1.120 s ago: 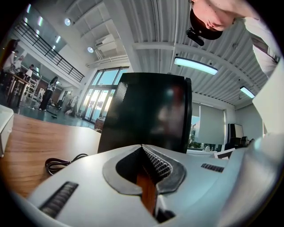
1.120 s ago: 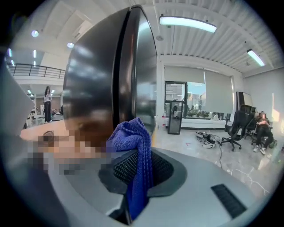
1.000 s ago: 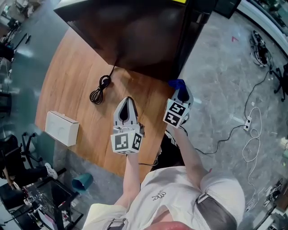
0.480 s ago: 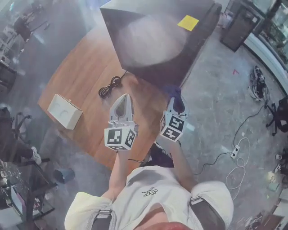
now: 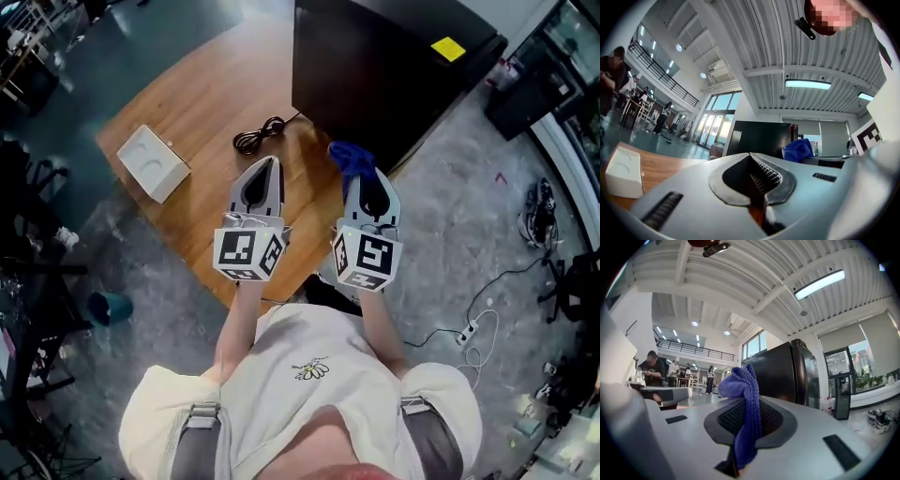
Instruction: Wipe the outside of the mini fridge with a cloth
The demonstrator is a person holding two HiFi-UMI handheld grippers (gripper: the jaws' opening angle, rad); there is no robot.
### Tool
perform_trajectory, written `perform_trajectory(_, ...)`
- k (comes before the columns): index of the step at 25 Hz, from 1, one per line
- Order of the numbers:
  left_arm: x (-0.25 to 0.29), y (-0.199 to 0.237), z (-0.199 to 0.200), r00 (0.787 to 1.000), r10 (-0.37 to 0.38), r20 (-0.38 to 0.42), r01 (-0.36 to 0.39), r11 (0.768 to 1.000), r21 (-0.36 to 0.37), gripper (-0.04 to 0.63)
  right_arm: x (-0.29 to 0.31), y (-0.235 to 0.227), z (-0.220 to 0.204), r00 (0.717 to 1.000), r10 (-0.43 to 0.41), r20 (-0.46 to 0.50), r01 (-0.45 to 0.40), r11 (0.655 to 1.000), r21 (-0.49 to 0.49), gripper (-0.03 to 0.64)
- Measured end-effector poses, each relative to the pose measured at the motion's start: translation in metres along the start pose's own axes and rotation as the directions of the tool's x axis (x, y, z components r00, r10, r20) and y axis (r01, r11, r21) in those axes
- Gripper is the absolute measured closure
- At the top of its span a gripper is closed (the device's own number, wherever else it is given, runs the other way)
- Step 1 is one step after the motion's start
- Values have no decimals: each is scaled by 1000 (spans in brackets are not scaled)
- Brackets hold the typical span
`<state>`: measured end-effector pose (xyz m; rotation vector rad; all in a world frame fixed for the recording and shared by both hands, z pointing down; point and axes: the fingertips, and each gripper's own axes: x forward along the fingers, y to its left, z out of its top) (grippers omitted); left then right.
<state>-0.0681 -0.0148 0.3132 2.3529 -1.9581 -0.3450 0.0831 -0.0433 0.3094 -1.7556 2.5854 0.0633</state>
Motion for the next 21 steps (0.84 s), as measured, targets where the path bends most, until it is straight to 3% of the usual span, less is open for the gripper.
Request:
perform_trajectory(6,3,5,2,1000,-12,15,12,1000,-2,591,-8,11,-3,1000,25,-13,-25,1000,2,555)
perform_trajectory(21,10,-14,1,998,-65,23,65,998,-13,591,-18,-6,-20,998,-20,-58,21,999,32,555)
